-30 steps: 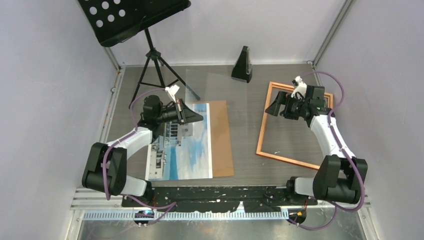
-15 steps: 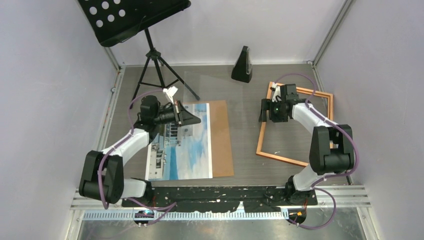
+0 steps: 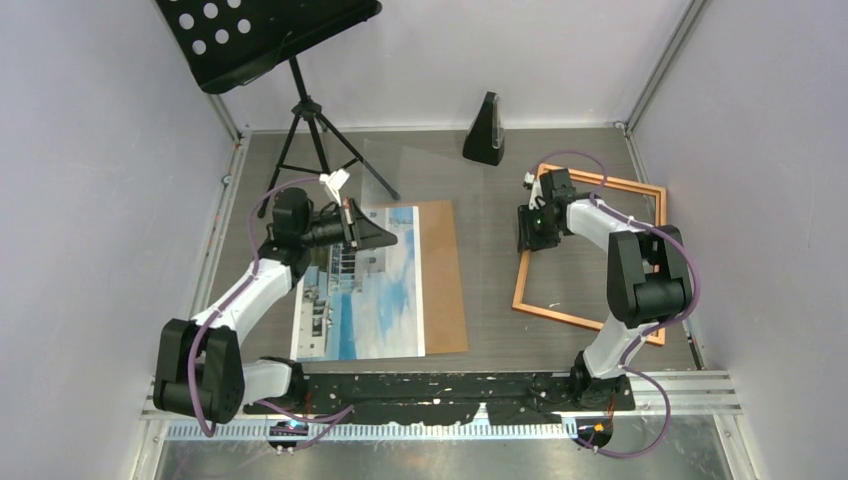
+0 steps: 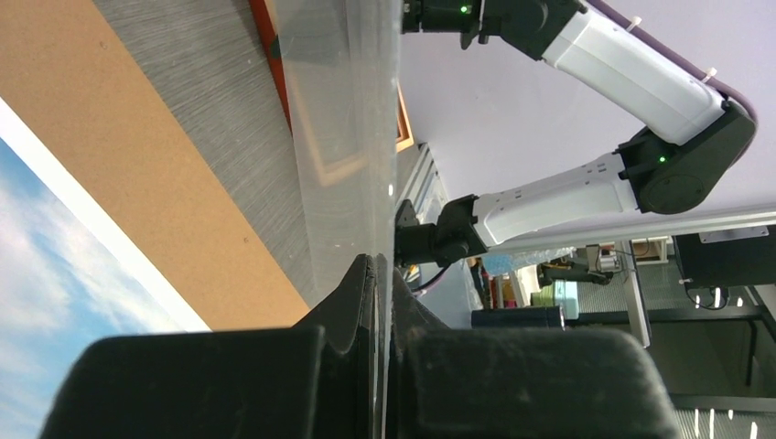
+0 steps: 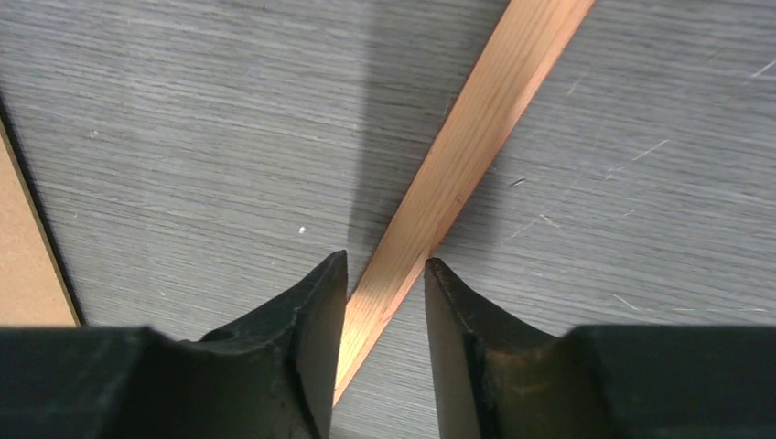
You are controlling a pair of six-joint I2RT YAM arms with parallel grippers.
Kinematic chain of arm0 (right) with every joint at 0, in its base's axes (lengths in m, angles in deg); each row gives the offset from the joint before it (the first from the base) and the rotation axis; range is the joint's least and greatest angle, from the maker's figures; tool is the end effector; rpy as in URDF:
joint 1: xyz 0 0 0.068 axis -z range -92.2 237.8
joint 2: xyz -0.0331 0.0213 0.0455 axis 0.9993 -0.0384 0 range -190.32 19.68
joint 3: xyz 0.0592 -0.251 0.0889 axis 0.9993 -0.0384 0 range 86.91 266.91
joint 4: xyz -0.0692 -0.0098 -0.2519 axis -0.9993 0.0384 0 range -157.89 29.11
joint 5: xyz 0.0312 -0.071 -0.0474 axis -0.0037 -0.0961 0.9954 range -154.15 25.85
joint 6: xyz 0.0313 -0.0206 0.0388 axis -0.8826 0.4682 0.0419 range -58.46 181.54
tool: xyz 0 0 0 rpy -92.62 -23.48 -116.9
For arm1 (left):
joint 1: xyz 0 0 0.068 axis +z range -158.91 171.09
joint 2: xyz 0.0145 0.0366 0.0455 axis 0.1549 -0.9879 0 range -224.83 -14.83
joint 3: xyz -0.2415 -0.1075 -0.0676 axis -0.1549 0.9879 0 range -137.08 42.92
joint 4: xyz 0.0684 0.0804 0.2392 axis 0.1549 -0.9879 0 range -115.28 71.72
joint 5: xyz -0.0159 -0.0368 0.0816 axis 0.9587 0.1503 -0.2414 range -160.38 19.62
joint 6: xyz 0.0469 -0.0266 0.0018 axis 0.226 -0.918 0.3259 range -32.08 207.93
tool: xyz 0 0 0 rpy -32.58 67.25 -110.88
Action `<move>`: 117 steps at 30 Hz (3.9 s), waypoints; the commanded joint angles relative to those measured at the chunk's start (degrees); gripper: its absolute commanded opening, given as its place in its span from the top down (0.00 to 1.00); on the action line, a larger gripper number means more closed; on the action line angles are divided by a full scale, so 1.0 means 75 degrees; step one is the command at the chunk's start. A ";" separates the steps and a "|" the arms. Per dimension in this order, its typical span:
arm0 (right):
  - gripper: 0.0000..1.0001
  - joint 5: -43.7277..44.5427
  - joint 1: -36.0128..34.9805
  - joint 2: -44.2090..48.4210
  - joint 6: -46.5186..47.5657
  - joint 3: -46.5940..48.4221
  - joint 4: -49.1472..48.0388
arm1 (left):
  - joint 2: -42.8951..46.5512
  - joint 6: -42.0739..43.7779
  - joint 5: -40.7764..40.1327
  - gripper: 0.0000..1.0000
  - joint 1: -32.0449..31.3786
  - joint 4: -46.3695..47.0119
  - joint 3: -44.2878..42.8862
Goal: Put the photo into the frame
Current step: Move the photo frame to the center of the board.
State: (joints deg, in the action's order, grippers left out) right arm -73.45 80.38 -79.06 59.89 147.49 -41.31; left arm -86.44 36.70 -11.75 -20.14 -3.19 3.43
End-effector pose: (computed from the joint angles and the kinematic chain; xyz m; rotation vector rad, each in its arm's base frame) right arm 0.3328 0.0491 0.1715 -0.1855 2.6969 0.2670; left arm 0.2535 -0.0813 0.2574 0.0925 2.0764 -1.6574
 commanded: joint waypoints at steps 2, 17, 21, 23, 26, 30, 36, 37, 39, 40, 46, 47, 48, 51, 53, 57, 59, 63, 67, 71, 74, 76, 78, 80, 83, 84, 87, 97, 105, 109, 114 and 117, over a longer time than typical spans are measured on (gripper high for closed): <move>0.66 0.0099 -0.0186 -0.0137 0.0041 0.0252 0.0162 | 0.0271 -0.0373 0.0309 1.00 0.0043 0.0267 -0.0446; 0.95 -0.0735 -0.1110 0.0014 -0.0725 -0.0349 -0.0367 | -0.0011 -0.1481 0.0357 1.00 0.0134 0.1669 -0.0576; 0.95 -0.1034 -0.1477 0.0130 -0.1198 -0.0600 -0.0770 | -0.0173 -0.1833 0.0520 1.00 0.0231 0.2292 -0.0597; 0.95 -0.1243 -0.1581 0.0156 -0.1470 -0.0679 -0.0976 | -0.0231 -0.1983 0.0609 1.00 0.0354 0.2499 -0.0607; 0.95 -0.1618 -0.1673 0.0218 -0.1883 -0.0847 -0.1254 | -0.0221 -0.1998 0.0726 1.00 0.0619 0.2556 -0.0596; 0.95 -0.1901 -0.1792 0.0417 -0.2659 -0.1212 -0.1850 | -0.0151 -0.1880 0.0855 1.00 0.1068 0.2451 -0.0573; 0.95 -0.1923 -0.1910 0.0907 -0.3798 -0.1781 -0.2667 | 0.0064 -0.1348 0.0879 1.00 0.1367 0.1813 -0.0650; 0.94 -0.1900 -0.1925 0.1004 -0.3995 -0.1859 -0.2798 | 0.0090 -0.1291 0.0878 1.00 0.1378 0.1757 -0.0660; 0.94 -0.1832 -0.1966 0.1152 -0.4285 -0.1993 -0.3026 | 0.0134 -0.1241 0.0867 1.00 0.1379 0.1727 -0.0653; 0.95 -0.1813 -0.1982 0.1194 -0.4466 -0.2035 -0.3110 | 0.0147 -0.1231 0.0853 1.00 0.1379 0.1716 -0.0655; 0.95 -0.1698 -0.2037 0.1156 -0.5062 -0.2187 -0.3852 | 0.0244 -0.1159 0.0819 1.00 0.1379 0.1688 -0.0611; 0.95 -0.1668 -0.2044 0.1125 -0.5111 -0.2178 -0.3892 | 0.0259 -0.1158 0.0815 1.00 0.1379 0.1701 -0.0585; 0.95 -0.1656 -0.2056 0.1082 -0.5220 -0.2169 -0.3998 | 0.0256 -0.1155 0.0819 1.00 0.1379 0.1705 -0.0577; 0.94 -0.1612 -0.2141 0.0959 -0.5410 -0.2130 -0.4162 | 0.0274 -0.1157 0.0825 1.00 0.1391 0.1774 -0.0526; 0.95 -0.1541 -0.2173 0.0855 -0.5479 -0.2060 -0.4232 | 0.0268 -0.1183 0.0830 1.00 0.1393 0.1816 -0.0514; 0.95 -0.1382 -0.2181 0.0679 -0.5537 -0.2044 -0.4364 | 0.0281 -0.1242 0.0859 1.00 0.1391 0.1866 -0.0516; 0.94 -0.1304 -0.2192 0.0609 -0.5493 -0.2026 -0.4393 | 0.0302 -0.1237 0.0879 1.00 0.1391 0.1877 -0.0514; 0.95 -0.1158 -0.2166 0.0586 -0.5344 -0.1978 -0.4345 | 0.0354 -0.1240 0.0907 1.00 0.1391 0.1878 -0.0501; 0.94 -0.1028 -0.2144 0.0661 -0.5141 -0.1948 -0.4176 | 0.0380 -0.1227 0.0906 1.00 0.1391 0.1872 -0.0469; 0.95 -0.0935 -0.2101 0.0716 -0.4855 -0.1945 -0.3940 | 0.0417 -0.1233 0.0919 1.00 0.1393 0.1887 -0.0444; 0.94 -0.0939 -0.2098 0.0772 -0.4768 -0.2016 -0.3899 | 0.0413 -0.1272 0.0893 1.00 0.1394 0.1946 -0.0448; 0.94 -0.0925 -0.2099 0.0819 -0.4744 -0.2099 -0.3915 | 0.0380 -0.1355 0.0886 1.00 0.1396 0.2072 -0.0431; 0.94 -0.0911 -0.2093 0.0872 -0.4624 -0.2143 -0.3956 | 0.0364 -0.1418 0.0872 1.00 0.1400 0.2206 -0.0389; 0.94 -0.0806 -0.2075 0.0947 -0.4418 -0.2091 -0.3803 | 0.0352 -0.1421 0.0878 1.00 0.1403 0.2218 -0.0362; 0.95 -0.0643 -0.1940 0.1083 -0.4201 -0.2177 -0.3689 | 0.0354 -0.1421 0.0865 1.00 0.1402 0.2222 -0.0349; 0.95 -0.0627 -0.1899 0.1124 -0.4131 -0.2203 -0.3676 | 0.0350 -0.1420 0.0857 1.00 0.1400 0.2236 -0.0349; 0.94 -0.0612 -0.1761 0.1179 -0.4031 -0.2323 -0.3645 | 0.0341 -0.1442 0.0842 1.00 0.1401 0.2282 -0.0349; 0.94 -0.0772 -0.1541 0.1711 -0.2935 -0.1933 -0.2918 | 0.0336 -0.1505 0.0793 1.00 0.1392 0.2335 -0.0296; 0.42 -0.0493 -0.0439 0.2740 -0.1472 -0.1641 -0.1793 | 0.0015 -0.2353 0.0449 1.00 0.1342 0.3088 -0.0116; 0.22 -0.0332 0.0477 0.2956 -0.0860 -0.1348 -0.0916 | -0.0077 -0.2642 0.0291 1.00 0.1218 0.3145 -0.0126; 0.16 0.0060 0.1660 0.3107 0.0067 -0.1030 -0.0363 | -0.0135 -0.2779 0.0030 1.00 0.0955 0.3128 -0.0149; 0.15 0.0333 0.2159 0.3004 0.0629 -0.0765 -0.0129 | -0.0271 -0.2780 -0.0107 1.00 0.0749 0.3096 -0.0199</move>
State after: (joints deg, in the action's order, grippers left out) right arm -74.69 92.82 -57.71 56.45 137.59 -46.55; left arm -87.73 17.32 -10.70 -12.70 16.20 2.67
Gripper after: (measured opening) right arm 0.844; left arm 0.001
